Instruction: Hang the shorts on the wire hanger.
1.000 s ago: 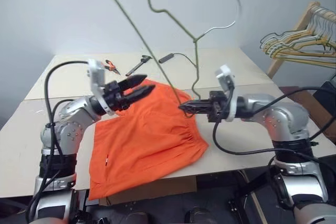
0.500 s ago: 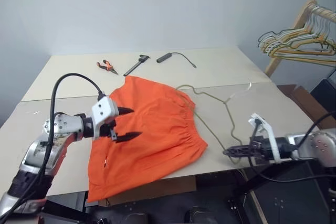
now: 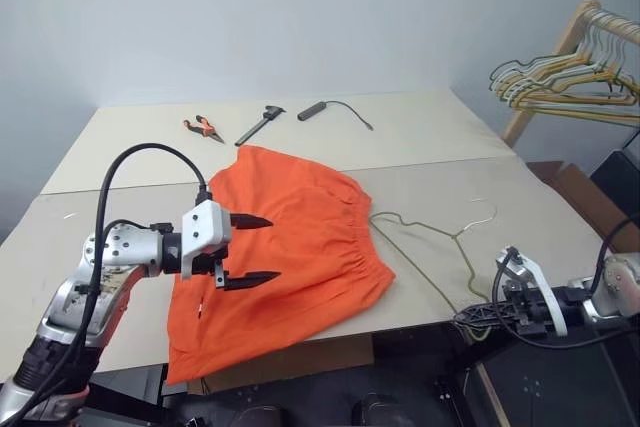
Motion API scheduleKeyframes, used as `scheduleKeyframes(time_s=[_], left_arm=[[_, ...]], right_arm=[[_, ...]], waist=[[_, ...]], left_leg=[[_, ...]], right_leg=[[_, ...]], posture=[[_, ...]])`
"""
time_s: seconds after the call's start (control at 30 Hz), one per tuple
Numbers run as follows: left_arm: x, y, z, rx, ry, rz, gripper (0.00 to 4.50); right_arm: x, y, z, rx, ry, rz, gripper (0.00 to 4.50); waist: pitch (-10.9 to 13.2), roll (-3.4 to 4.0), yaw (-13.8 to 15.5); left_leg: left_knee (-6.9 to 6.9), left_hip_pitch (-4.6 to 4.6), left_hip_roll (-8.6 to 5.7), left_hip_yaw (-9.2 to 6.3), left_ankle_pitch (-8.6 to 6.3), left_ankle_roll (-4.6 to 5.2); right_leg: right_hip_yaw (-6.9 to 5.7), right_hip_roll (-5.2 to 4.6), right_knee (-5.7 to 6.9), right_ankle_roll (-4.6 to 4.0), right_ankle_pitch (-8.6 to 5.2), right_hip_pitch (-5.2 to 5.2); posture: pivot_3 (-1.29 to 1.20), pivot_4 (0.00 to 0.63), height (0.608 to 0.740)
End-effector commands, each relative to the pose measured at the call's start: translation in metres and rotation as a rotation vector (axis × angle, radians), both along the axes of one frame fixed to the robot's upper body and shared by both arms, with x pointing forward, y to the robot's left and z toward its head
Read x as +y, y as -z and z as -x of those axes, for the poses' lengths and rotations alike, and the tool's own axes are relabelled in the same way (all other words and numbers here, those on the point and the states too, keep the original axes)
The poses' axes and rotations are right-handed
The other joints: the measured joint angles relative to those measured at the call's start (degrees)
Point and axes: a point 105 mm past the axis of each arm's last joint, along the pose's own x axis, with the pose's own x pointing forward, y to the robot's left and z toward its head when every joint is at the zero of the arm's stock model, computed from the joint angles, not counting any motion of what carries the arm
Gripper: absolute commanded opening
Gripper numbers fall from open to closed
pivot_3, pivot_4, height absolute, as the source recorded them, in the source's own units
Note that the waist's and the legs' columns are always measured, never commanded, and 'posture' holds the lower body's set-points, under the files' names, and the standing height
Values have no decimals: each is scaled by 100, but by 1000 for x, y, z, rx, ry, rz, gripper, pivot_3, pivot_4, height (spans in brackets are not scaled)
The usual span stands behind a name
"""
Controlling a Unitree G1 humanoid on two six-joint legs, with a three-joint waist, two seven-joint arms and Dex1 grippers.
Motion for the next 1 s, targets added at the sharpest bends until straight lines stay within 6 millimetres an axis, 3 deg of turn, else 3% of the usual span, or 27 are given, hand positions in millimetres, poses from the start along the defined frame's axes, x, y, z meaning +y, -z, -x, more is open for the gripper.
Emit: scheduleKeyframes(time_s=[0.03, 0.37, 0.67, 1.0], left_arm=[[-6, -12, 7, -48, 35, 12, 4470], [-7, -14, 5, -51, 21, 13, 4470], [-7, -13, 4, -52, -1, 15, 4470], [-8, -12, 2, -60, -16, 22, 4470]], right_arm=[[4, -7, -6, -45, -19, -22, 0], [20, -7, -11, -65, -53, -65, 0], [10, 1, -14, -50, -10, -23, 0], [22, -6, -14, -89, -85, -58, 0]], waist=[[0, 0, 8], [0, 1, 32], [0, 1, 47], [0, 1, 43]], left_leg=[[4, -1, 1, -1, -1, 2], [19, -1, 3, 0, -3, 4], [21, -3, 1, -1, -3, 4], [21, -2, 2, -1, -3, 4]], right_leg=[[-1, 0, 1, 0, 0, 0], [0, 1, 6, 4, 2, 4], [-1, -1, 7, 4, 3, 4], [0, 0, 8, 5, 3, 4]], posture=[[18, 0, 740], [25, 0, 740], [29, 0, 740], [37, 0, 740]])
